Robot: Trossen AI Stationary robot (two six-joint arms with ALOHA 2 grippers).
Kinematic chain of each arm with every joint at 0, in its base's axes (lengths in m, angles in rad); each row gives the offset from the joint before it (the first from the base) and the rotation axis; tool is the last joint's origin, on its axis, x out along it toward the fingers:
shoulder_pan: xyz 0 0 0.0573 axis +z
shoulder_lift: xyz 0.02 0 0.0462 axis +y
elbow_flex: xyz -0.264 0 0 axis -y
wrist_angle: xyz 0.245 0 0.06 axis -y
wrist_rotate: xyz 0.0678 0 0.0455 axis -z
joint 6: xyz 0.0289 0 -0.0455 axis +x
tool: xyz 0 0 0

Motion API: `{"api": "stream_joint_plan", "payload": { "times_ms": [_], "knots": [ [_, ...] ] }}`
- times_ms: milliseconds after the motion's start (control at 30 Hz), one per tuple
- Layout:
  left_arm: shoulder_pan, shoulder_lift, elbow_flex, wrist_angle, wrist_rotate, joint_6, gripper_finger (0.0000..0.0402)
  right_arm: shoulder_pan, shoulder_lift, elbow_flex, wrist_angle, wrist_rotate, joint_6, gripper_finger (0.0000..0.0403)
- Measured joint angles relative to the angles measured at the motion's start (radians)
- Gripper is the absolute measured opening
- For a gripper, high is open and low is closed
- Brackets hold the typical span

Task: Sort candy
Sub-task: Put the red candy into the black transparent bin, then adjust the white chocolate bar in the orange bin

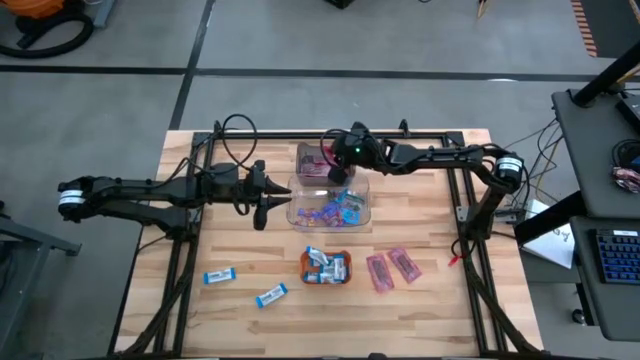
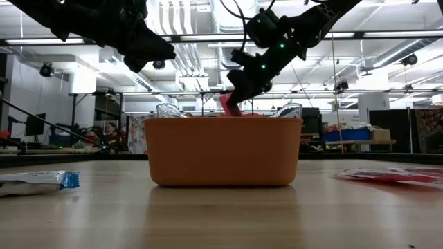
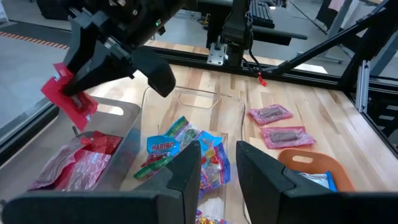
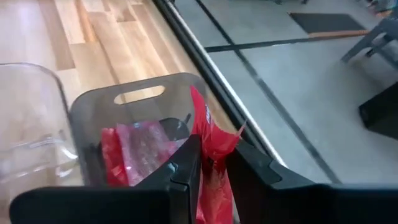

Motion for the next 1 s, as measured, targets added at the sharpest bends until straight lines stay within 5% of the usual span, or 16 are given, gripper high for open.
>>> {"api": "stream_joint_plan", "payload": {
  "times_ms": [500,900,1000],
  "knots": [
    [0.000,0.000,0.000,0.001,0.000,0.006,0.0087,0.000,0.001,0.000,-0.042,-0.049,0.039,0.0058],
    [0.000,0.000,0.000,0.001,0.000,0.007,0.0087,0.004,-0.029,0.014,-0.070,-0.047,0.154,0.0205],
    [0.000,0.000,0.000,-0.002,0.001,-0.004,0.0087,0.033,-0.096,0.037,-0.087,-0.206,0.169,0.0221]
  ]
}}
